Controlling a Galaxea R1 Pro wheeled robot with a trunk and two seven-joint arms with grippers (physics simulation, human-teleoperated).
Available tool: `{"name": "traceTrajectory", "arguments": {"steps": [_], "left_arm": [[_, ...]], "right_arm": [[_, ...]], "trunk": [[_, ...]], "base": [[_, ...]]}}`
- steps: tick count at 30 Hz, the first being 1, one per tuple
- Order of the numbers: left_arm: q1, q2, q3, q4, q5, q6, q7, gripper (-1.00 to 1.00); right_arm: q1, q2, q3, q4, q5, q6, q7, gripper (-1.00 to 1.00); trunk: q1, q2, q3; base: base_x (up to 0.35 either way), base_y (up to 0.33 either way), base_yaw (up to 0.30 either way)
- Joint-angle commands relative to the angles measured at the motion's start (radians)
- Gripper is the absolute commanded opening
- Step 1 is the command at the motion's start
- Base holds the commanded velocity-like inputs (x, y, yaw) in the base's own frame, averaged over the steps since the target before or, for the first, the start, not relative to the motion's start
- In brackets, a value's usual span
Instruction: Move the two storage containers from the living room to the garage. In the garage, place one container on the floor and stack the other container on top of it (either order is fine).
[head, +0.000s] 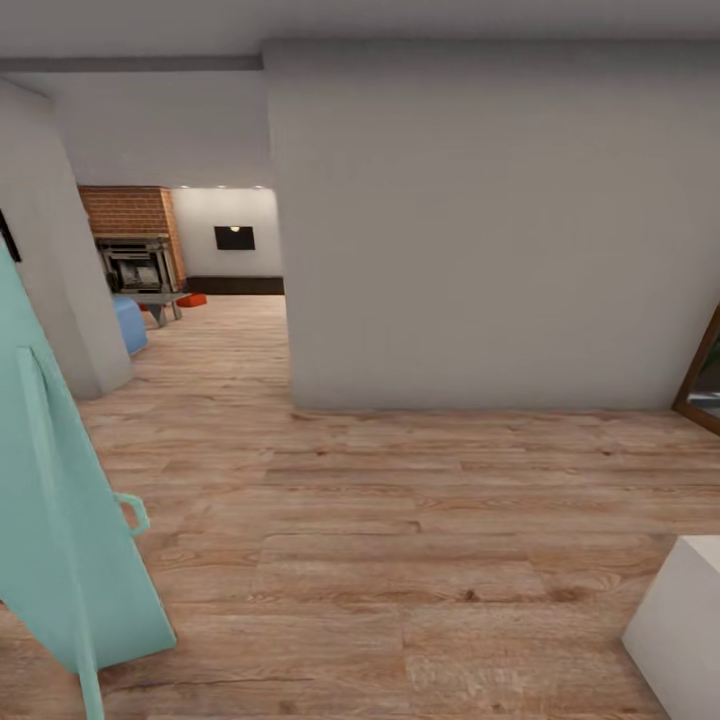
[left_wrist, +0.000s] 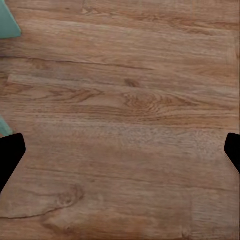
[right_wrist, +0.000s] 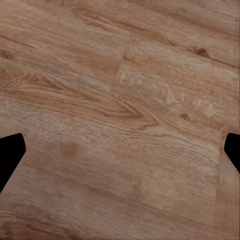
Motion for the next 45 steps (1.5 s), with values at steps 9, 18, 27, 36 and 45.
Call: {"name": "traceTrajectory", "arguments": {"steps": [9, 18, 27, 36, 45], "left_arm": [[-0.001, 0.000, 0.003, 0.001, 0.002, -0.003, -0.001, 1.00], [-0.001, 0.000, 0.002, 0.001, 0.002, -0.003, -0.001, 1.00], [-0.001, 0.000, 0.002, 0.001, 0.002, -0.001, -0.001, 1.00], [-0.001, 0.000, 0.002, 0.001, 0.002, -0.001, -0.001, 1.00], [-0.001, 0.001, 0.002, 0.001, 0.002, -0.001, -0.001, 1.00]], "right_arm": [[-0.001, -0.001, 0.007, 0.001, 0.002, -0.001, -0.007, 1.00], [-0.001, -0.001, 0.004, 0.001, -0.002, 0.000, -0.007, 1.00], [-0.002, -0.009, -0.004, -0.001, -0.066, 0.004, -0.018, 1.00], [-0.051, -0.034, -0.002, -0.001, -0.168, 0.142, -0.017, 1.00], [-0.052, -0.029, 0.003, 0.000, -0.167, 0.147, -0.009, 1.00]], "trunk": [[0.001, 0.000, -0.001], [0.001, 0.000, -0.001], [0.001, 0.000, -0.001], [0.001, 0.000, -0.001], [0.001, 0.000, -0.001]], "base": [[0.331, 0.000, 0.000], [0.331, 0.000, 0.000], [0.331, 0.000, 0.000], [0.331, 0.000, 0.000], [0.331, 0.000, 0.000]]}}
